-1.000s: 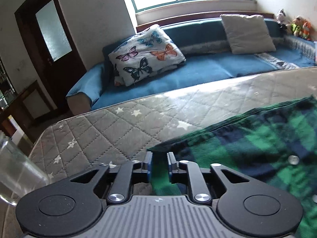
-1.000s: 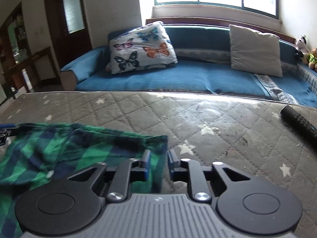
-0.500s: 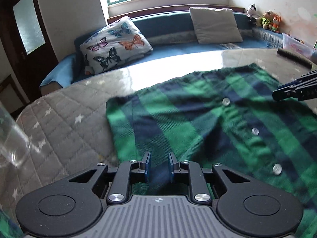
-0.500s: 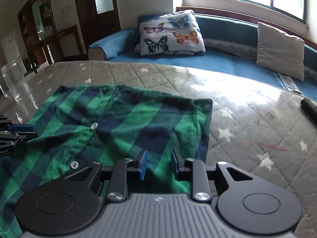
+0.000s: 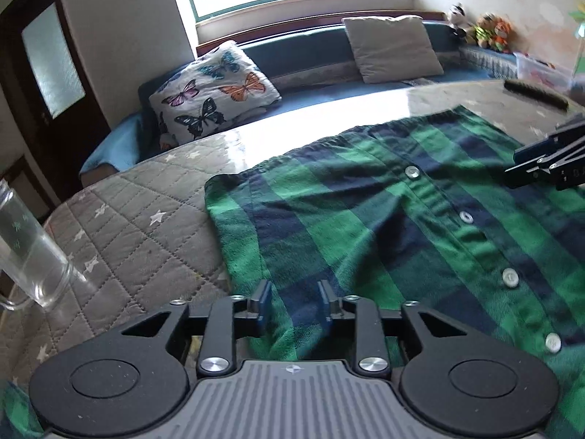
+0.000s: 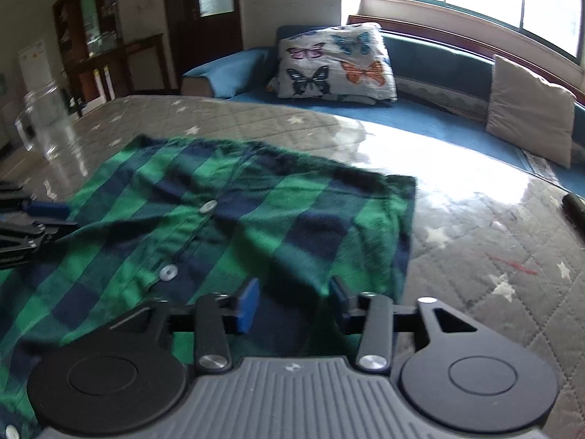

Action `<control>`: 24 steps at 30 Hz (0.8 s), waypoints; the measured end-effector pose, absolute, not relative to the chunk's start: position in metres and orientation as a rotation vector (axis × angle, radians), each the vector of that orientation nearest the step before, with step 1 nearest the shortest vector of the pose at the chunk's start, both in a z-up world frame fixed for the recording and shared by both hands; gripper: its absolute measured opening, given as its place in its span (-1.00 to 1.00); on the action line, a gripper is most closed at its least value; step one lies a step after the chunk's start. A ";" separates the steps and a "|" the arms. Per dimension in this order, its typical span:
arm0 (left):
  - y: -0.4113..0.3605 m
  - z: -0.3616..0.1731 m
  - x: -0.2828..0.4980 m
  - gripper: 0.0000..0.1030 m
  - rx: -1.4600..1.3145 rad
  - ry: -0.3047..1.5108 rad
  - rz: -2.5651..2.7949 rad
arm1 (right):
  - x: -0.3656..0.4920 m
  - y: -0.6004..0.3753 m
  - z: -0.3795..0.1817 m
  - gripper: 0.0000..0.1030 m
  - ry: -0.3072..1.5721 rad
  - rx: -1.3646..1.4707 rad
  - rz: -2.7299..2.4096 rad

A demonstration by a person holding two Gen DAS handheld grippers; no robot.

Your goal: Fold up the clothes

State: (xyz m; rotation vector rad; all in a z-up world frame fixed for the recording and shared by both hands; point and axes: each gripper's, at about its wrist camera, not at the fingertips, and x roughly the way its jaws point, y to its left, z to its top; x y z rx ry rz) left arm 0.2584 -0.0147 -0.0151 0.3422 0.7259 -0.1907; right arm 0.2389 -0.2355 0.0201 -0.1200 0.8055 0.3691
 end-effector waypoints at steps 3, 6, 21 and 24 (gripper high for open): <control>-0.019 -0.016 0.251 -0.36 0.380 0.718 -0.193 | 0.223 -0.227 0.021 -0.01 0.807 -0.161 0.398; -0.021 -0.015 0.240 -0.29 0.410 0.697 -0.195 | 0.206 -0.219 0.024 0.02 0.812 -0.186 0.432; -0.015 -0.004 0.171 -0.09 0.385 0.647 -0.214 | 0.086 -0.184 0.055 0.17 0.754 -0.325 0.684; -0.009 -0.005 0.161 -0.08 0.363 0.651 -0.204 | 0.060 -0.176 0.059 0.17 0.726 -0.390 0.738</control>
